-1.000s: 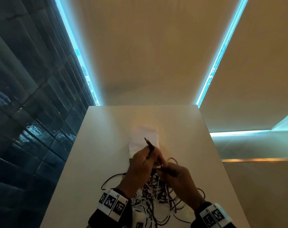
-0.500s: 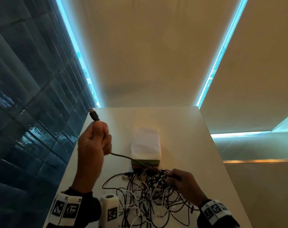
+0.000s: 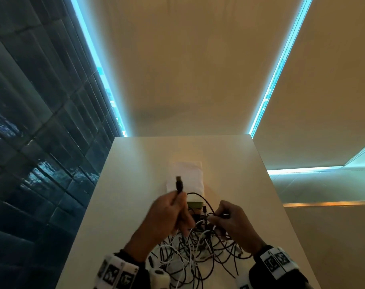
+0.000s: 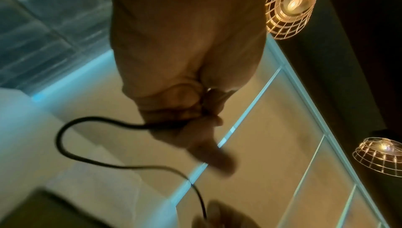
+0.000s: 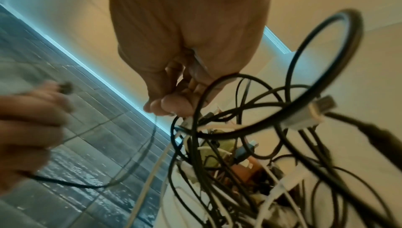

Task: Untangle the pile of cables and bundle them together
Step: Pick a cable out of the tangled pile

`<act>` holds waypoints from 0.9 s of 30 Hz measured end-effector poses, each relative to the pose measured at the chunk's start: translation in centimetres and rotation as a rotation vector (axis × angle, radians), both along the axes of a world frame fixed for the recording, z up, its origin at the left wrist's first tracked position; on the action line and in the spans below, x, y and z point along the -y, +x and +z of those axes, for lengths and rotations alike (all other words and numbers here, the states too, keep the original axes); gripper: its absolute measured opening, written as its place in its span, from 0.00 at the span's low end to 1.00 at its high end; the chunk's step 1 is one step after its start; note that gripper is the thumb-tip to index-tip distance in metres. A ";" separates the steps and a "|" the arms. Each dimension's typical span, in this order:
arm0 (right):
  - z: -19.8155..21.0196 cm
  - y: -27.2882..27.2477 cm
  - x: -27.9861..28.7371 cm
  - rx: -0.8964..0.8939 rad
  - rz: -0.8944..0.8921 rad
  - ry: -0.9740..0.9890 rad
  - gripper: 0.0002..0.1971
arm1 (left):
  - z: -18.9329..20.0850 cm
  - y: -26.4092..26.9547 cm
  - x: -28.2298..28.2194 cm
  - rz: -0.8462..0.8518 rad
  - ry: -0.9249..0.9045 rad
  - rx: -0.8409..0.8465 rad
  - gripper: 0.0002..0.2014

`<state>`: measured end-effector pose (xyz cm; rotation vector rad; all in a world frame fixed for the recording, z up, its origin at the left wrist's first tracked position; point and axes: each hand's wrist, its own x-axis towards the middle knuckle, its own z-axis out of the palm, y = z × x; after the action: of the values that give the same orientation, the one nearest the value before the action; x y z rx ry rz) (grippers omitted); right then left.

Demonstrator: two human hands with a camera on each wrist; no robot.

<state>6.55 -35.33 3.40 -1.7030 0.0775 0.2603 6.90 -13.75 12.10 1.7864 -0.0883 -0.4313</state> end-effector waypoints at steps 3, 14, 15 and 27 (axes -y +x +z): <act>1.4 -0.6 -0.9 0.051 -0.007 0.029 0.16 | -2.2 0.1 2.3 0.006 0.025 -0.080 0.16; 1.1 -1.7 -2.0 0.212 0.034 -0.040 0.09 | -0.2 0.5 4.9 0.196 -0.413 -0.059 0.20; 0.6 -1.7 -2.0 0.228 0.062 -0.078 0.07 | 0.3 0.5 4.7 0.209 -0.472 -0.057 0.21; -5.1 -1.9 -1.0 0.202 0.008 -0.116 0.06 | 7.3 0.0 -0.1 0.261 -0.845 0.053 0.14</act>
<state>4.63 -34.32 -1.74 -1.8360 -0.0644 0.0898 6.93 -13.62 19.40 0.9566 -0.0598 -0.1180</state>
